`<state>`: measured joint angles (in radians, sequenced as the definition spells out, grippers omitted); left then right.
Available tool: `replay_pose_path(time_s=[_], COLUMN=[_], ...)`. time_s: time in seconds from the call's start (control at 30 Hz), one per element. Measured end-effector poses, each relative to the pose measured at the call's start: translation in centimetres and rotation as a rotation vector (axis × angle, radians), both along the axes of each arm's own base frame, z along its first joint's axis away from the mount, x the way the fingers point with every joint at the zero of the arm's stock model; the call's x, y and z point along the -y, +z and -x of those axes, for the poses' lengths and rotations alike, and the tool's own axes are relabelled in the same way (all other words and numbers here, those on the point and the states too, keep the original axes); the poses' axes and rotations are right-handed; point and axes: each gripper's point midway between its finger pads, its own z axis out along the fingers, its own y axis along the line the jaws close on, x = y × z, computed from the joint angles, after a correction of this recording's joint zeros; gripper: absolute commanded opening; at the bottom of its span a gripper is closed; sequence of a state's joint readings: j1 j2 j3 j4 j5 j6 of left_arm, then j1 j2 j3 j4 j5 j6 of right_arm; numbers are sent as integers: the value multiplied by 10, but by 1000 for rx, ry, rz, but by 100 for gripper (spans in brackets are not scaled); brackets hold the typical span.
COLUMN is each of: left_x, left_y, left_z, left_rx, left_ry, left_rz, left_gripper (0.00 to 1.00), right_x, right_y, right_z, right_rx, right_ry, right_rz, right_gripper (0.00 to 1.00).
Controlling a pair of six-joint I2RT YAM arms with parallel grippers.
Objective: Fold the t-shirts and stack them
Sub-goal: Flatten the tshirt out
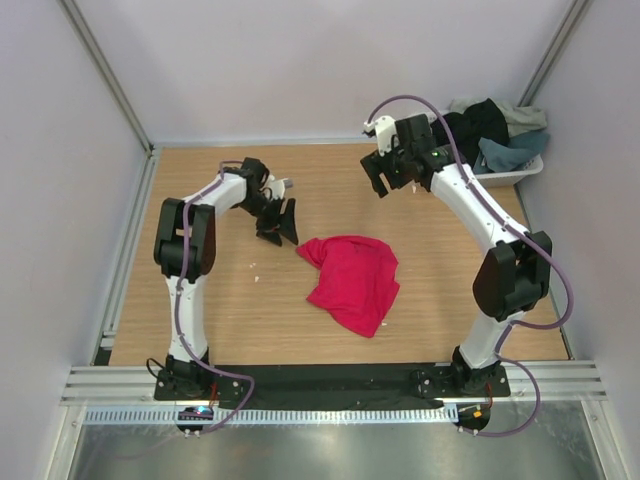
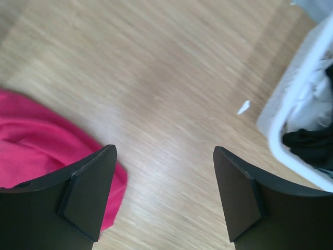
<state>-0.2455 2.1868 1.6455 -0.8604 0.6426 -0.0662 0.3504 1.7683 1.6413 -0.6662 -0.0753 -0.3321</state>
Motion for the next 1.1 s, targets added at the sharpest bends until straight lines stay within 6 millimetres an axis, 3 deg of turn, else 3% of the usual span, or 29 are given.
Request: replay_pose_path(time_s=[0.17,0.33,0.37,0.47,0.5,0.57,0.6,0.8,0.97,1.1], left_x=[11,32,34,38,38,35,34,25,15,15], left_y=[0,-2,-2,-6,-9,-15,-15,-12,25,92], left_z=[8,22,24,28,30,33,34,34,17,-15], left_rx=[-8,-23,-26,-32,-35,-44,-46,-14,113,340], left_ry=[-30,-86,-94,-110,-115,-120,-124,-144,-192,-204], left_rz=[1,11,11,3,-3,-17,-19,-66,-124,-130], left_gripper=[63,57,54,27,12,8,0,0,0,0], right_x=[21,29,29,32,32,36,38,55,73,84], right_y=[20,21,21,13,9,1,-2,4,35,65], right_z=[-20,-24,-24,-22,-20,-15,-13,-8,-10,-11], right_rx=[66,72,71,62,52,32,24,44,142,233], right_ry=[-69,-95,-95,-99,-99,-103,-106,-144,-194,-227], right_rz=[-20,-20,-20,-17,-13,-6,-3,23,59,76], right_gripper=[81,81,81,81,80,80,80,79,79,79])
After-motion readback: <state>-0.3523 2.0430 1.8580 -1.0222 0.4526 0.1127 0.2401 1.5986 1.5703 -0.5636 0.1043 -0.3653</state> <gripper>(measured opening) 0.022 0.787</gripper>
